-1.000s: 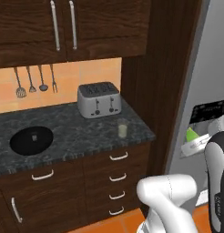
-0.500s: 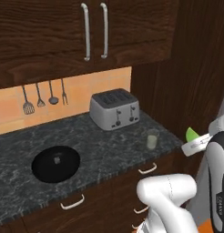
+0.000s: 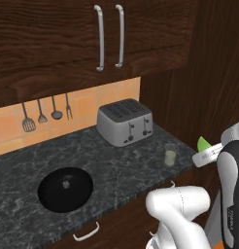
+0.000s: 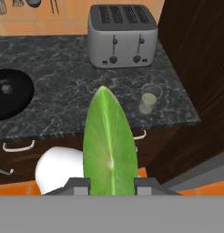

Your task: Grab a lemon wedge from the fridge and one ice cube from the ice bowl, and put them in the glass of lemonade.

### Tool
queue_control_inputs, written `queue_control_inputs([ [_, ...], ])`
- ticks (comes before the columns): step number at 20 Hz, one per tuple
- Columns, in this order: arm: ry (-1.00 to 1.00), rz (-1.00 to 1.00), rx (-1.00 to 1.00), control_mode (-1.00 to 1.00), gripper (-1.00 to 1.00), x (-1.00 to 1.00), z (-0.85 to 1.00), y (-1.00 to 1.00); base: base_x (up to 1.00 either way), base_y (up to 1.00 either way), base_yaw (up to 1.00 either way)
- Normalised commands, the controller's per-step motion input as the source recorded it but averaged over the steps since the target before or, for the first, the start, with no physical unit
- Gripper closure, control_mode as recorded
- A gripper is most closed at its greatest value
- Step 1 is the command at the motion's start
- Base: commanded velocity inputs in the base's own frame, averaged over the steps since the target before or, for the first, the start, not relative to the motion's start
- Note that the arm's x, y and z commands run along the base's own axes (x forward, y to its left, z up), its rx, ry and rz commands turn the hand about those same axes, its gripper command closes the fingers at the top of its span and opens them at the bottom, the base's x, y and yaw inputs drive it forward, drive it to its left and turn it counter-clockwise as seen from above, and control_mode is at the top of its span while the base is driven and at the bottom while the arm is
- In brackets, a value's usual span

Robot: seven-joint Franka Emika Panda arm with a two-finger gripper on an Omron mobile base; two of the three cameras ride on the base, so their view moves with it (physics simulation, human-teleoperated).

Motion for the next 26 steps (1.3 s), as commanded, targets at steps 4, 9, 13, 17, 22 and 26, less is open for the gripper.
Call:
queue_control_inputs([
  [4,0.00,0.00,0.00,1.00,1.00,0.00,0.00,0.00,0.04,0.00,-0.01],
  [9,0.00,0.00,0.00,-1.00,1.00,0.00,0.00,0.00,0.00,0.00,0.00],
  [13,0.01,0.00,0.00,-1.00,1.00,0.00,0.00,0.00,0.00,0.00,0.00],
  [17,0.00,0.00,0.00,-1.00,1.00,0.00,0.00,0.00,0.00,0.00,0.00],
  [22,0.11,0.06,-0.06,-1.00,1.00,0.02,0.00,0.01,0.00,0.00,0.00],
  [26,0.25,0.14,-0.32,-1.00,1.00,0.02,0.00,-0.03,0.00,0.00,0.00],
])
